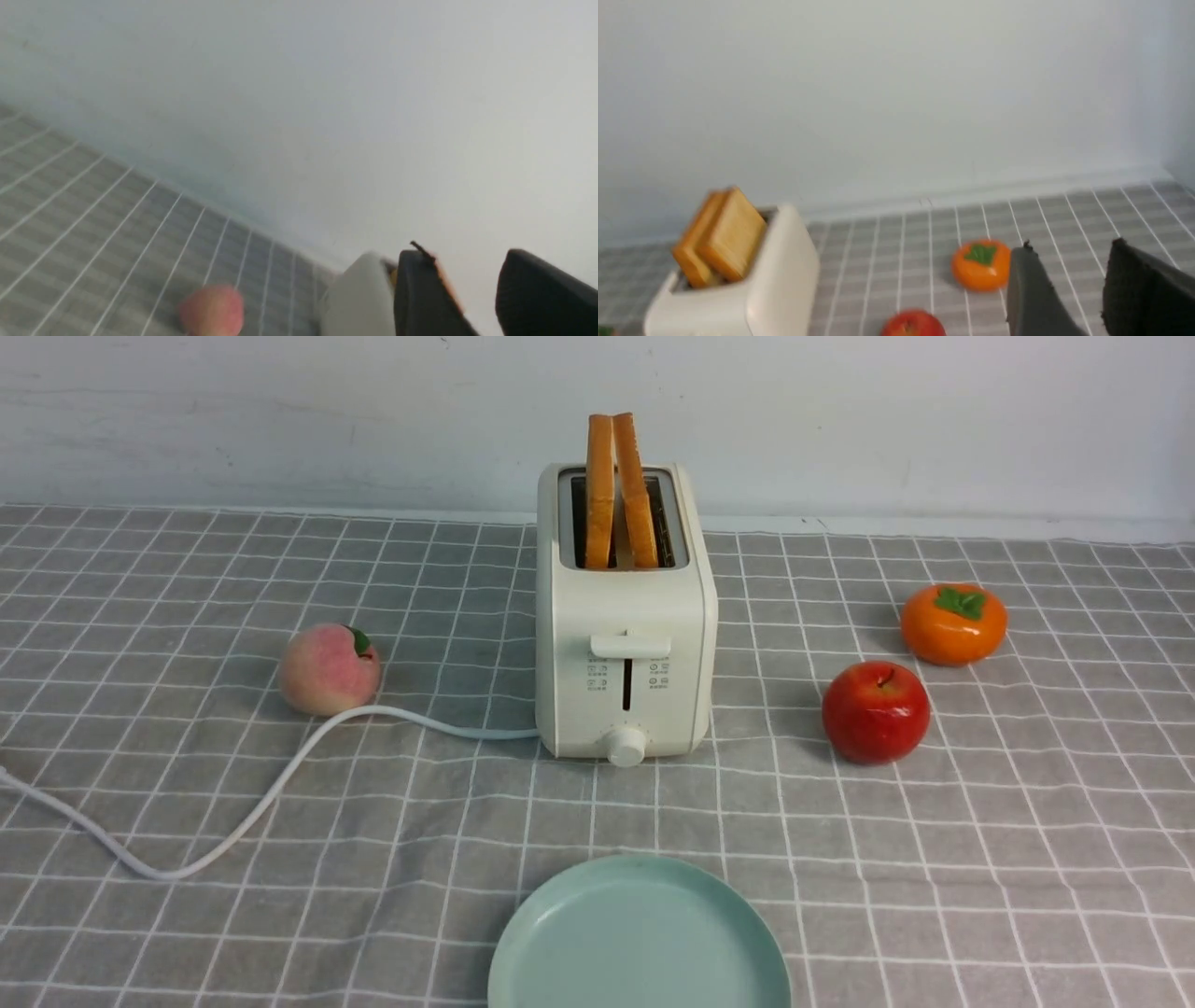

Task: Take toasted bread from bread machine on grey coffee table place on plate.
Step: 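Grasp the toast slice in the toaster and pull it up out of the slot with the right gripper, then place the held slice of bread on top of the slice on the plate with the right gripper, then reach for a toast slice standing in the toaster with the left gripper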

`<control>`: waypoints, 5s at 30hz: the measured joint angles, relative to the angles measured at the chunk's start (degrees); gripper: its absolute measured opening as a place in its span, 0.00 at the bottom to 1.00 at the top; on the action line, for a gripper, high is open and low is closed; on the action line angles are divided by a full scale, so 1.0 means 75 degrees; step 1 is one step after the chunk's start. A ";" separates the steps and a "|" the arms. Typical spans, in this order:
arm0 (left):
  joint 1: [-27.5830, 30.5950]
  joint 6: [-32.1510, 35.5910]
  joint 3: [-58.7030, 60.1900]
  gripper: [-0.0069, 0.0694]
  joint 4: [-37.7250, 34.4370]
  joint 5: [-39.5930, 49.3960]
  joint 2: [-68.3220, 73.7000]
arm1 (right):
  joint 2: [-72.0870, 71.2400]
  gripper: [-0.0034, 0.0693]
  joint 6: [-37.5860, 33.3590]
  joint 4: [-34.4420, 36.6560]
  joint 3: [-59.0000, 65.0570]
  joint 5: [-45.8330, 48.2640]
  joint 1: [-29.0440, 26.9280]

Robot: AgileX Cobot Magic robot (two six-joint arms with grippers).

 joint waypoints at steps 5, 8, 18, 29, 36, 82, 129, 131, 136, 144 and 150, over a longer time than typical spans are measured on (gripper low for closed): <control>0.0000 0.0099 0.0000 0.40 0.0022 0.1419 0.0795 | 0.1043 0.38 -0.0103 0.1089 0.0184 0.0357 0.0017; 0.0000 0.0159 0.0000 0.40 -0.0121 0.1722 0.1078 | 0.1541 0.38 -0.0891 0.1813 0.0172 0.0476 0.0173; -0.1398 0.2259 -0.0401 0.40 -0.1327 0.1366 0.2132 | 0.4813 0.39 -0.4276 0.4212 -0.2061 0.0869 0.1964; -0.2575 0.3465 -0.0888 0.40 -0.1454 0.1844 0.2806 | 0.8778 0.68 -0.3634 0.2307 -0.5899 0.0705 0.3137; -0.2575 0.3465 -0.0888 0.40 -0.1371 0.1902 0.2800 | 0.9485 0.75 -0.2685 0.0749 -0.6262 -0.0155 0.3137; -0.2575 0.3465 -0.0888 0.40 -0.1315 0.1902 0.2800 | 0.9870 0.46 -0.1430 0.0008 -0.6288 -0.1428 0.2800; -0.2575 0.3458 -0.0888 0.40 -0.1518 0.2045 0.2800 | 0.7095 0.23 -0.7701 0.9613 -0.0289 0.1367 0.2751; -0.2575 0.3458 -0.0888 0.40 -0.1518 0.2045 0.2800 | 0.7122 0.32 -0.7694 0.9503 -0.0263 0.1155 0.2751; -0.2575 0.3458 -0.0888 0.41 -0.1535 0.1979 0.2800 | 0.6971 0.69 -0.7666 0.8828 -0.0345 0.0889 0.2751; -0.2575 0.3458 -0.1505 0.52 -0.1527 0.1905 0.3467 | 0.6092 0.94 -0.6861 0.6272 -0.1807 0.2869 0.2751; -0.2575 0.3500 -0.3221 0.68 -0.1491 0.2365 0.5184 | 0.5678 0.85 -0.5799 0.5416 -0.3247 0.4989 0.2751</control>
